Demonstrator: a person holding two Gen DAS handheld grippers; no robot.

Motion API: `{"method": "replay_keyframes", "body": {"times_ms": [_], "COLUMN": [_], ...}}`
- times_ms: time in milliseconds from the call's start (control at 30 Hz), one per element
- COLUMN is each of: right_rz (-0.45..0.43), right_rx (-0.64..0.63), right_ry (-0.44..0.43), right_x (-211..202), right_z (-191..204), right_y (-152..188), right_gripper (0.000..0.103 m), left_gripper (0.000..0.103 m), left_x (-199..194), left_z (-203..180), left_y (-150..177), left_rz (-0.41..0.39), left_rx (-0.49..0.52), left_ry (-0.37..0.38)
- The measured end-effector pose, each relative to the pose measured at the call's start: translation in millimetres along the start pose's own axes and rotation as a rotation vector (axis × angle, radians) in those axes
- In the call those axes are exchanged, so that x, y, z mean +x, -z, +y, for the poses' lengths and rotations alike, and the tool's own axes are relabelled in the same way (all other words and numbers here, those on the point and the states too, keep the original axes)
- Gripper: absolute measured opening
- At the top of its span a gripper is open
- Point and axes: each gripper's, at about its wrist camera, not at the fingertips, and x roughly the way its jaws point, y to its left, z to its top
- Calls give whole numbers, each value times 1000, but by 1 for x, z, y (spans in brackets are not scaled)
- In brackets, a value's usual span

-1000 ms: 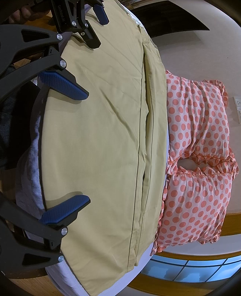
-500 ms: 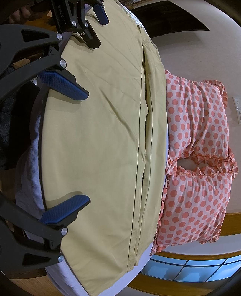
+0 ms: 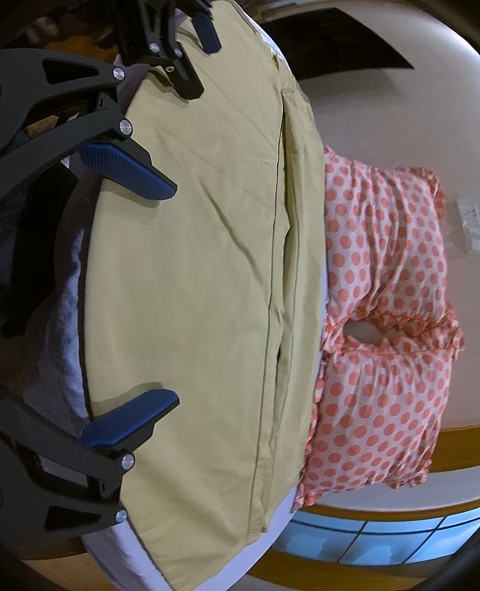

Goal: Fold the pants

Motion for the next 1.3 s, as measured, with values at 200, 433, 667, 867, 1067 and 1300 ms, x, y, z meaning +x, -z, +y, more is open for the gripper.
{"method": "replay_keyframes", "body": {"times_ms": [200,433,667,867,1067,1300], "right_rz": [-25,168,398,418,244,-30], "right_rx": [77,388,710,666,632,858], "right_ry": [104,348,458,592,398,62], "right_x": [-11,89,228,273,242,183], "right_z": [-67,-207,-308,-324,-339,-376], "right_y": [-83,-225,-250,-243,-211,-190], "right_gripper": [102,91,60,57,12,4], "left_gripper": [101,101,101,101,101,101], "left_x": [1,-16,3,23,24,19], "left_z": [23,41,39,46,56,80], "left_y": [-5,-35,-57,-55,-55,-68], "left_rz": [-3,-135,-151,-123,-142,-134], "left_rx": [-25,-62,-7,4,-30,-179], "left_ry": [47,96,94,80,110,200]}}
